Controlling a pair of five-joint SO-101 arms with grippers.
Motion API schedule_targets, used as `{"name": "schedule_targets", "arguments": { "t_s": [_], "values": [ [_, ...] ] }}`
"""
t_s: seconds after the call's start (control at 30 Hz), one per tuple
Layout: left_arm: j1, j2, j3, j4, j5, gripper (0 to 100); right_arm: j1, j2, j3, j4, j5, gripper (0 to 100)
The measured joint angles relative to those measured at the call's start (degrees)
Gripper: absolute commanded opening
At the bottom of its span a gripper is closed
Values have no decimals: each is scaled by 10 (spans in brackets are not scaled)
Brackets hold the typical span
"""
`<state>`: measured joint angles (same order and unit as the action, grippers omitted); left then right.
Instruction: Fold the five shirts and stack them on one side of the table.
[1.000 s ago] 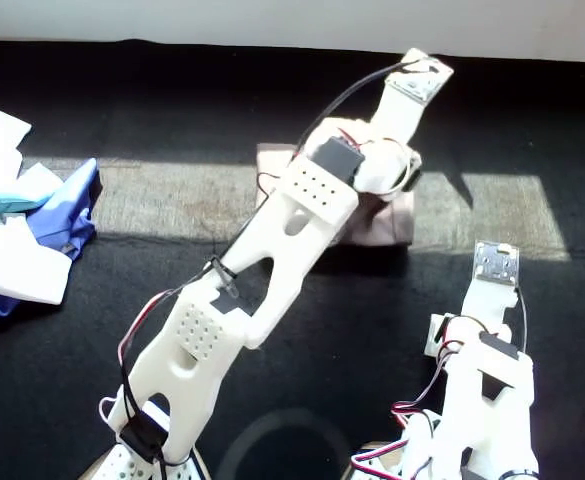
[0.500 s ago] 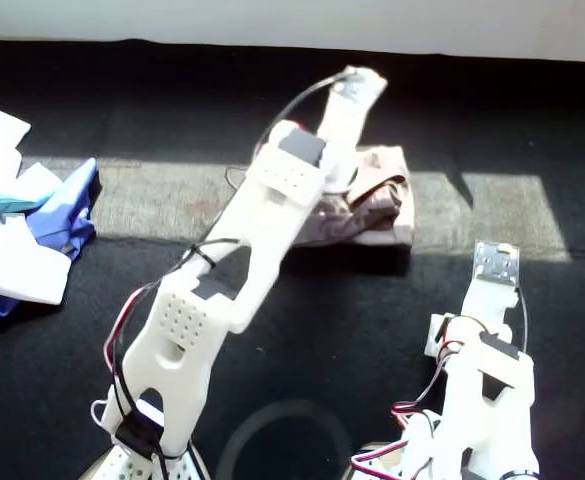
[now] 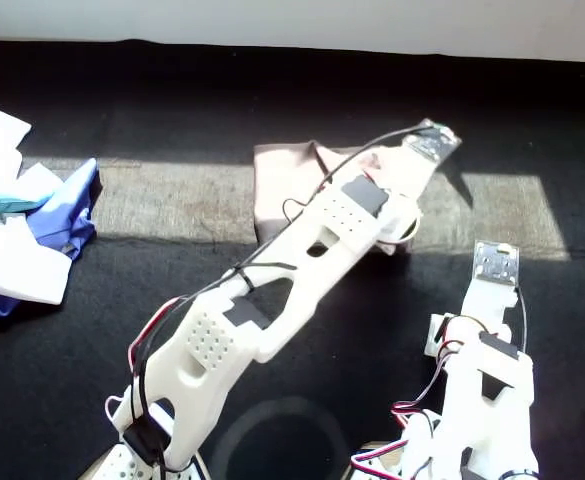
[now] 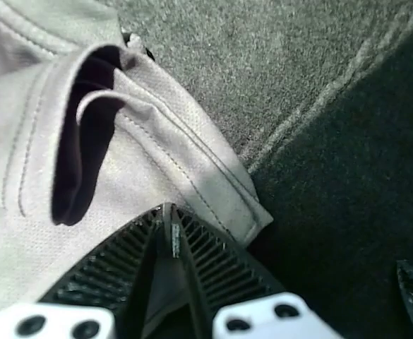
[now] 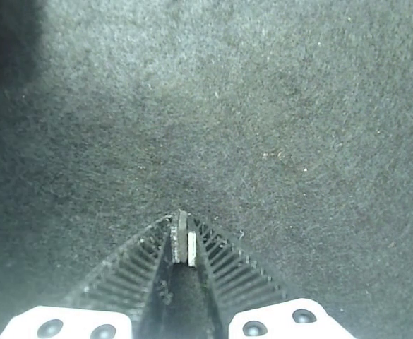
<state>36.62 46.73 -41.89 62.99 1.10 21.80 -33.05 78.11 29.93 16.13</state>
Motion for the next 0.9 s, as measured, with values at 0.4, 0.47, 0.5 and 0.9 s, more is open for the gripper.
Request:
{"name": "schedule_targets", "arguments": {
  "t_s": [0.4, 0.47, 0.5, 0.9],
  "values": [
    [-110, 0, -31, -9, 4, 9, 0, 0, 0, 0, 0, 7],
    [-118, 16, -26, -23, 4, 9, 0, 0, 0, 0, 0, 7],
    [-119, 27, -26, -28, 4, 9, 0, 0, 0, 0, 0, 7],
    [-111, 224, -282, 7, 4, 9, 0, 0, 0, 0, 0, 7]
  ]
}}
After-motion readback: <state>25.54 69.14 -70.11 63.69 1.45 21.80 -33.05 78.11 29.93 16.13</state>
